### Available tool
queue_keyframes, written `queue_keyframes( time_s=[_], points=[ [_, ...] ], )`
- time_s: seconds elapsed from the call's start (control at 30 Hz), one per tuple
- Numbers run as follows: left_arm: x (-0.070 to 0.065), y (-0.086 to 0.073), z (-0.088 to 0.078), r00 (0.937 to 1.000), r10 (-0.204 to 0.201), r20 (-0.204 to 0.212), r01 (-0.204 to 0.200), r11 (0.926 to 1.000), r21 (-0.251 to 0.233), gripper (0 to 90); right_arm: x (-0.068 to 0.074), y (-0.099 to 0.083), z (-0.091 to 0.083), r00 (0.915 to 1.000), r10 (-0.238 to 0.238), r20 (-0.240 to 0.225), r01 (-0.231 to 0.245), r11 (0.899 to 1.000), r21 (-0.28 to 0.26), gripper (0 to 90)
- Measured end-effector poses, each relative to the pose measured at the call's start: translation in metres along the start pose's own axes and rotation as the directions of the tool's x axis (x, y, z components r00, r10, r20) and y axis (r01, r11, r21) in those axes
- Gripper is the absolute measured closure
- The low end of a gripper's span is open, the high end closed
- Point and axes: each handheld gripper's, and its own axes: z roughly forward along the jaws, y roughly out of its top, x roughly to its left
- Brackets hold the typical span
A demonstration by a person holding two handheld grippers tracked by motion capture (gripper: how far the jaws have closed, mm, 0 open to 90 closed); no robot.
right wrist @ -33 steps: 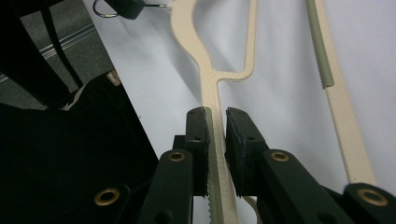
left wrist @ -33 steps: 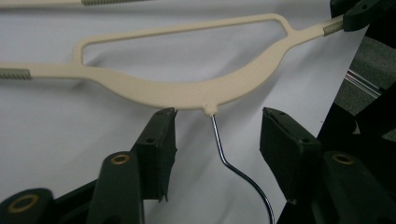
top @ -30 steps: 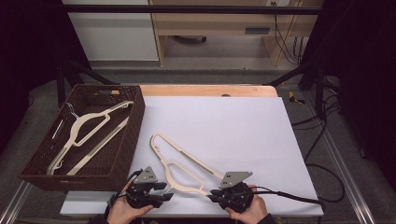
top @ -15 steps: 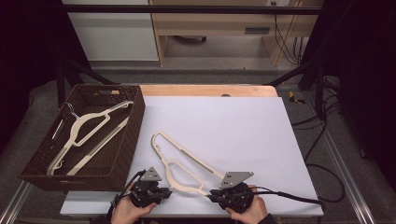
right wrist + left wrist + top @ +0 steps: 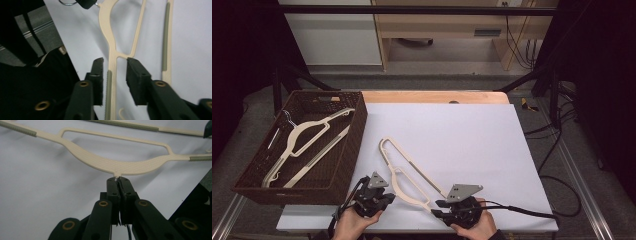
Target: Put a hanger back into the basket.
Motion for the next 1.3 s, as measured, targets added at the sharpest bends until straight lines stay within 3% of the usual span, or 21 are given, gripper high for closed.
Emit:
queue_keyframes(
  time_s=[0.17, 0.2, 0.37, 0.5, 0.53, 0.57, 0.63, 0.67, 0.7, 0.73, 0.83, 0.87, 0.9, 1.0, 1.03, 1.07, 1.2, 1.27, 1.3],
  points=[
    [-0.004, 0.013, -0.004, 1.0000, 0.007, 0.003, -0.007, 0.9996, 0.028, 87.6, 0.006, 0.010, 0.010, 0.9988, -0.038, 0.031, 0.039, 0.998, -0.050, 49.3],
    [-0.005, 0.016, -0.003, 0.9999, 0.013, 0.010, -0.014, 0.9992, 0.039, 87.6, 0.008, 0.014, 0.016, 0.9958, -0.074, 0.055, 0.077, 0.995, -0.066, 46.9],
    [-0.007, 0.019, -0.004, 0.9998, 0.008, 0.019, -0.009, 0.9989, 0.047, 87.5, 0.011, 0.019, 0.032, 0.9911, -0.113, 0.071, 0.117, 0.992, -0.047, 44.2],
    [-0.005, 0.020, -0.004, 0.9995, 0.008, 0.030, -0.009, 0.9983, 0.057, 87.6, 0.015, 0.019, 0.049, 0.9811, -0.164, 0.103, 0.166, 0.986, -0.010, 42.6],
    [-0.005, 0.020, -0.004, 0.9990, -0.010, 0.044, 0.007, 0.9985, 0.055, 87.5, 0.016, 0.019, 0.055, 0.9749, -0.191, 0.115, 0.191, 0.982, 0.010, 46.5],
    [-0.005, 0.020, -0.004, 0.9990, -0.010, 0.044, 0.007, 0.9985, 0.055, 87.6, 0.016, 0.019, 0.055, 0.9749, -0.191, 0.115, 0.191, 0.982, 0.010, 46.5],
    [-0.004, 0.020, -0.005, 0.9985, -0.008, 0.054, 0.005, 0.9985, 0.054, 87.6, 0.015, 0.018, 0.059, 0.9690, -0.213, 0.125, 0.213, 0.977, 0.017, 57.7],
    [-0.004, 0.020, -0.006, 0.9983, -0.005, 0.058, 0.002, 0.9985, 0.055, 87.5, 0.015, 0.017, 0.060, 0.9636, -0.235, 0.128, 0.234, 0.972, 0.019, 67.8],
    [-0.005, 0.020, -0.006, 0.9983, -0.012, 0.057, 0.010, 0.9989, 0.046, 87.5, 0.015, 0.017, 0.060, 0.9636, -0.235, 0.128, 0.234, 0.972, 0.019, 67.8],
    [-0.004, 0.021, -0.007, 0.9983, -0.004, 0.059, 0.002, 0.9995, 0.033, 87.2, 0.016, 0.017, 0.058, 0.9600, -0.256, 0.113, 0.257, 0.966, 0.005, 76.2],
    [-0.003, 0.021, -0.010, 0.9961, 0.003, 0.088, -0.004, 0.9999, 0.010, 83.3, 0.016, 0.017, 0.055, 0.9554, -0.273, 0.114, 0.273, 0.962, 0.010, 77.4],
    [-0.003, 0.021, -0.012, 0.9948, 0.000, 0.102, 0.002, 0.9999, -0.016, 81.0, 0.016, 0.018, 0.053, 0.9503, -0.288, 0.119, 0.289, 0.957, 0.009, 78.4],
    [-0.004, 0.023, -0.017, 0.9906, 0.023, 0.135, -0.013, 0.9975, -0.070, 76.7, 0.016, 0.018, 0.052, 0.9475, -0.296, 0.121, 0.297, 0.955, 0.006, 78.7],
    [-0.004, 0.025, -0.031, 0.9863, 0.051, 0.157, -0.021, 0.9818, -0.189, 58.4, 0.015, 0.019, 0.049, 0.9404, -0.311, 0.137, 0.311, 0.950, 0.022, 79.5],
    [-0.002, 0.026, -0.038, 0.9855, 0.079, 0.150, -0.042, 0.9710, -0.235, 52.2, 0.014, 0.020, 0.047, 0.9336, -0.329, 0.142, 0.329, 0.944, 0.027, 79.6],
    [0.000, 0.027, -0.045, 0.9843, 0.093, 0.150, -0.048, 0.9586, -0.281, 47.9, 0.013, 0.020, 0.045, 0.9320, -0.331, 0.147, 0.330, 0.943, 0.036, 79.8],
    [0.010, 0.027, -0.070, 0.9846, 0.135, 0.111, -0.081, 0.9136, -0.398, 32.1, 0.009, 0.024, 0.037, 0.9191, -0.357, 0.166, 0.356, 0.934, 0.039, 80.8],
    [0.016, 0.026, -0.080, 0.9842, 0.148, 0.097, -0.091, 0.8949, -0.437, 25.2, 0.005, 0.027, 0.032, 0.9162, -0.362, 0.171, 0.361, 0.932, 0.040, 81.4],
    [0.016, 0.026, -0.080, 0.9842, 0.148, 0.097, -0.091, 0.8949, -0.437, 23.7, 0.005, 0.027, 0.032, 0.9162, -0.362, 0.171, 0.361, 0.932, 0.040, 81.4]
  ],
)
